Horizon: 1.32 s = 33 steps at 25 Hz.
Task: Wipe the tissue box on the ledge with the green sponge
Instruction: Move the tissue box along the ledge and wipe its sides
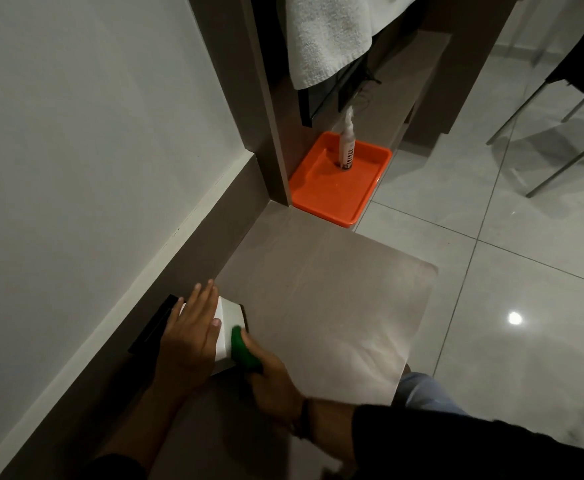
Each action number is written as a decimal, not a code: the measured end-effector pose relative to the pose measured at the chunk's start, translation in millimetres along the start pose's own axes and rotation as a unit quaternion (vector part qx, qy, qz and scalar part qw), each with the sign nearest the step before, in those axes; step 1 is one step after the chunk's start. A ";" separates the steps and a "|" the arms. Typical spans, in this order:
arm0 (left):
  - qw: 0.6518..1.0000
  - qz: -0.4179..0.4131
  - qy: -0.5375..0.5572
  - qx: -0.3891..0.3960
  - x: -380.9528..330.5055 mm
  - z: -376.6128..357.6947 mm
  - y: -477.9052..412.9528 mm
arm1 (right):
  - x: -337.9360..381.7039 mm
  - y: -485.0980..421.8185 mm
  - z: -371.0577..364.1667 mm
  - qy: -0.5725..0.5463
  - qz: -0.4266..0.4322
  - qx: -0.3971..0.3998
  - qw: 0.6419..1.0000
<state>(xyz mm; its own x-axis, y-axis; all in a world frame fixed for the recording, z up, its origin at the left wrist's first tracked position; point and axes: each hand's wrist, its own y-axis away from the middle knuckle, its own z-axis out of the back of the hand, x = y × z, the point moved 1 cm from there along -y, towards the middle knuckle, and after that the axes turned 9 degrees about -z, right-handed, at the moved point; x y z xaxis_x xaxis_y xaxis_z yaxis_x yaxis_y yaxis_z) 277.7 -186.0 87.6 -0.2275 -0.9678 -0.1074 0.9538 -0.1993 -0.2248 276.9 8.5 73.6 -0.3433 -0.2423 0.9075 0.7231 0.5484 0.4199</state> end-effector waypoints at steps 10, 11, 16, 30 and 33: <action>0.999 -0.027 -0.010 -0.022 3.2 -1.7 3.5 | 47.2 -89.2 22.3 0.030 -0.169 -0.001 0.985; 0.999 -0.021 0.000 -0.029 2.5 -0.2 2.7 | 41.6 -74.5 19.8 0.036 -0.177 0.010 0.984; 0.998 -0.036 -0.019 -0.045 -2.9 0.9 2.7 | 29.0 -53.6 24.0 0.099 -0.240 0.026 0.965; 0.997 -0.056 -0.008 -0.059 0.4 -2.6 6.4 | 26.3 -76.4 42.5 0.216 -0.271 0.075 0.935; 0.997 -0.053 -0.017 -0.047 3.5 -4.6 6.3 | 62.8 -120.6 52.8 0.216 -0.253 0.069 0.941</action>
<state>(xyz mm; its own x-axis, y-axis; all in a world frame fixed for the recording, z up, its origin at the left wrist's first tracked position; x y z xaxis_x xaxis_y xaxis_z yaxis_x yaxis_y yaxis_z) 282.0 -190.0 81.4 -0.3185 -0.9469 -0.0449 0.9013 -0.2878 -0.3237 136.5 -30.6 79.2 -0.3257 -0.7856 0.5260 0.4380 0.3677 0.8203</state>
